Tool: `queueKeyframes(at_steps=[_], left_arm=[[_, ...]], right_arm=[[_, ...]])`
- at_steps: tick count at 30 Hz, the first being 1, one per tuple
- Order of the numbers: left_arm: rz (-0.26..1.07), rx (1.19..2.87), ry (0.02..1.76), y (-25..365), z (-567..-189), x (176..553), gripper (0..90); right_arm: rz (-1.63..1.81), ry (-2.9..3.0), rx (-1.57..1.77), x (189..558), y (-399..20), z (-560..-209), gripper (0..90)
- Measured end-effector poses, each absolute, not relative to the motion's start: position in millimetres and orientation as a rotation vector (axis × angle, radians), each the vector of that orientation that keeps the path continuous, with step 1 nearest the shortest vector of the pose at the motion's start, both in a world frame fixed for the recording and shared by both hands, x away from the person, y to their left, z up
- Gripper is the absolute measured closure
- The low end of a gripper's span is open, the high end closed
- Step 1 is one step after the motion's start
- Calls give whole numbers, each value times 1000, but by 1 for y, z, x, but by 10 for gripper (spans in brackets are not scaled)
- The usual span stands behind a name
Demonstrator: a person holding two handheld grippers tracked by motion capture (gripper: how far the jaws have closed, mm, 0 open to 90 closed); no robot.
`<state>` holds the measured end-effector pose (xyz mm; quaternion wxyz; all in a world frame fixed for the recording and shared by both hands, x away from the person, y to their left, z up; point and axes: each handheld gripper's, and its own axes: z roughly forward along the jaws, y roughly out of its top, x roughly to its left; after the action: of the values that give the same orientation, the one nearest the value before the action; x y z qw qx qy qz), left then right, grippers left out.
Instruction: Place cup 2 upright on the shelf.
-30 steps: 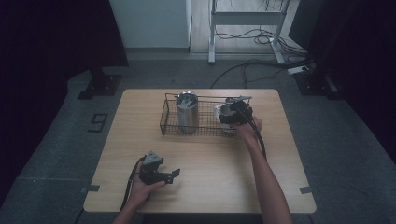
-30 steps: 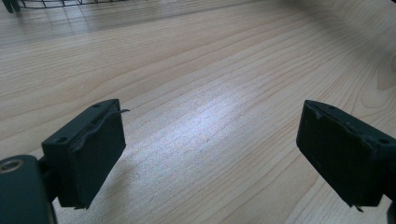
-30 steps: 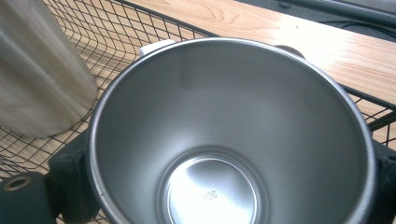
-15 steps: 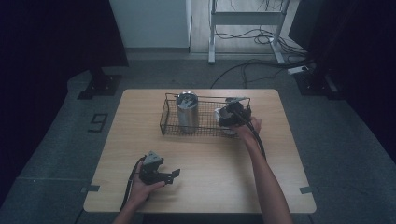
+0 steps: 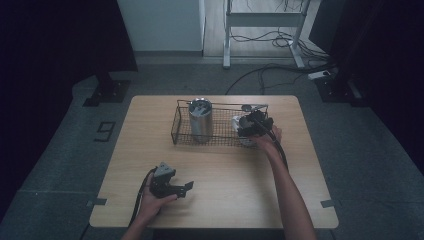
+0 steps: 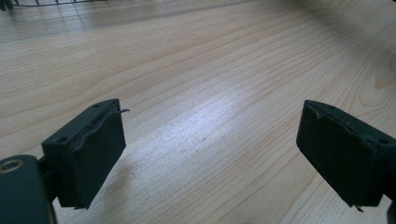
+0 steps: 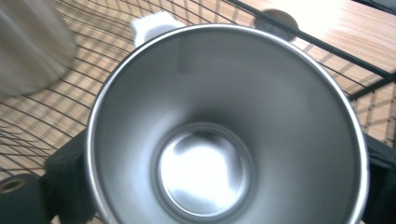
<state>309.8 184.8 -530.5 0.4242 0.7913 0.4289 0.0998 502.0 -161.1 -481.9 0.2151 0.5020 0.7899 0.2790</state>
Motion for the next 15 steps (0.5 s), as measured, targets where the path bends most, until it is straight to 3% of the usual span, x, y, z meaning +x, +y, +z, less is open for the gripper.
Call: queueKeyframes(at_steps=[15], left_arm=[[250,1976,1075,185,-530,310,80]], right_arm=[[918,2084,1353,493,-162,-467,0]])
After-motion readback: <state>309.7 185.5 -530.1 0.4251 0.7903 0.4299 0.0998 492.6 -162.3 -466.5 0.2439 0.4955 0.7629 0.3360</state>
